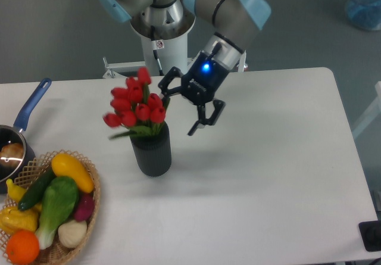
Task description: Insert the flowers into the vase
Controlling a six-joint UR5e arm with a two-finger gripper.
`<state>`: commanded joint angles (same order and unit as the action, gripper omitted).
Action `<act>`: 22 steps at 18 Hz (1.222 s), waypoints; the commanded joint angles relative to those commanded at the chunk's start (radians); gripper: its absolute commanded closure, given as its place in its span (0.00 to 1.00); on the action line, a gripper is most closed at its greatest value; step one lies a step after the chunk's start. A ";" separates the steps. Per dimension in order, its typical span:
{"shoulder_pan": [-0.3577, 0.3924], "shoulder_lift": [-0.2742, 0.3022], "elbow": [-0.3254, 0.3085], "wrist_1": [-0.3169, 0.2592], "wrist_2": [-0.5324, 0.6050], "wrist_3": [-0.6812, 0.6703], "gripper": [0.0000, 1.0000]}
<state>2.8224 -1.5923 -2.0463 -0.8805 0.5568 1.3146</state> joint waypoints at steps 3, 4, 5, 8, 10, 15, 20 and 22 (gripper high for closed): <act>0.034 0.031 -0.002 -0.006 0.081 0.002 0.00; 0.035 0.034 0.002 -0.006 0.112 -0.002 0.00; 0.035 0.035 0.005 -0.006 0.121 -0.003 0.00; 0.051 0.040 0.035 -0.006 0.182 -0.031 0.00; 0.060 0.040 0.064 -0.006 0.280 -0.044 0.00; 0.085 0.014 0.155 -0.005 0.624 -0.026 0.00; 0.063 -0.025 0.202 -0.058 1.082 0.107 0.00; 0.071 -0.015 0.204 -0.086 1.089 0.126 0.00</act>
<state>2.8930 -1.6077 -1.8423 -0.9663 1.6460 1.4403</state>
